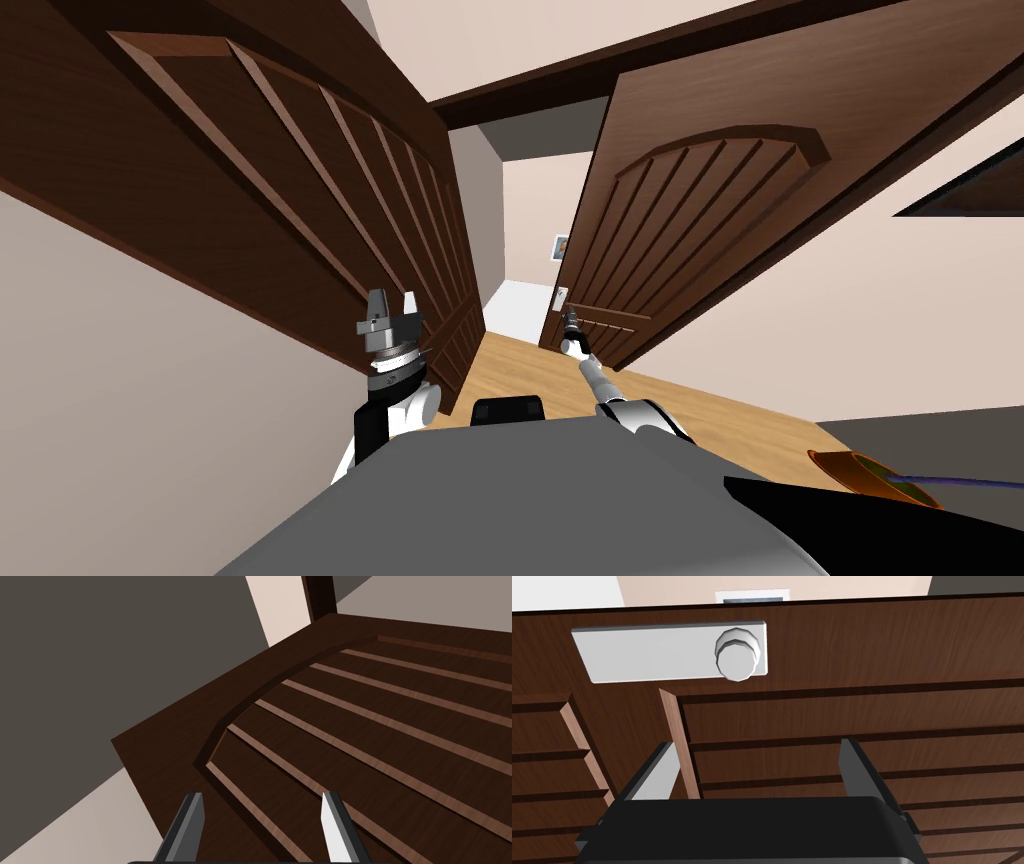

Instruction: Pull the door open

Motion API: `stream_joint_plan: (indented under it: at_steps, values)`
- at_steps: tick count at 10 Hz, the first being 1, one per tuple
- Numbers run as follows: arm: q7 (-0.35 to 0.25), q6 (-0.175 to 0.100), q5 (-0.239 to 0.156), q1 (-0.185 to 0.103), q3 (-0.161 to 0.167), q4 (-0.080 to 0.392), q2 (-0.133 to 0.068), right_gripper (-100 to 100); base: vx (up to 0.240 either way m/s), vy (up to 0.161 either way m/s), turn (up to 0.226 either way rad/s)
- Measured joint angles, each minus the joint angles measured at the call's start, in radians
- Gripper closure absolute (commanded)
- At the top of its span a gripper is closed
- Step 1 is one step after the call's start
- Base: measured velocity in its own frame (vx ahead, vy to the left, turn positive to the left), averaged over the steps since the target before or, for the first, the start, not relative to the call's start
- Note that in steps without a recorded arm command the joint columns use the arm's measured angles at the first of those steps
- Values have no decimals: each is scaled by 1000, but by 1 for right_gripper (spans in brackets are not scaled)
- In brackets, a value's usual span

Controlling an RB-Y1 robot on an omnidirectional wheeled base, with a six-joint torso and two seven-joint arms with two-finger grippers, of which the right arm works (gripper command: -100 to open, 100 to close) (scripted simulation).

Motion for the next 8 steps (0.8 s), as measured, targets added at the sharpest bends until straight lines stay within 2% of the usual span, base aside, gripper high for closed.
stream_joint_plan:
  at_steps: [2, 6, 8]
  values:
    - [-5, -7, -7, -20, 5, 41, -7, -100, 40, -28, 58]
    - [9, 3, -39, -58, -3, 109, -18, -100, 58, -33, 41]
    - [9, 4, -40, -56, -5, 110, -20, -100, 149, -70, 37]
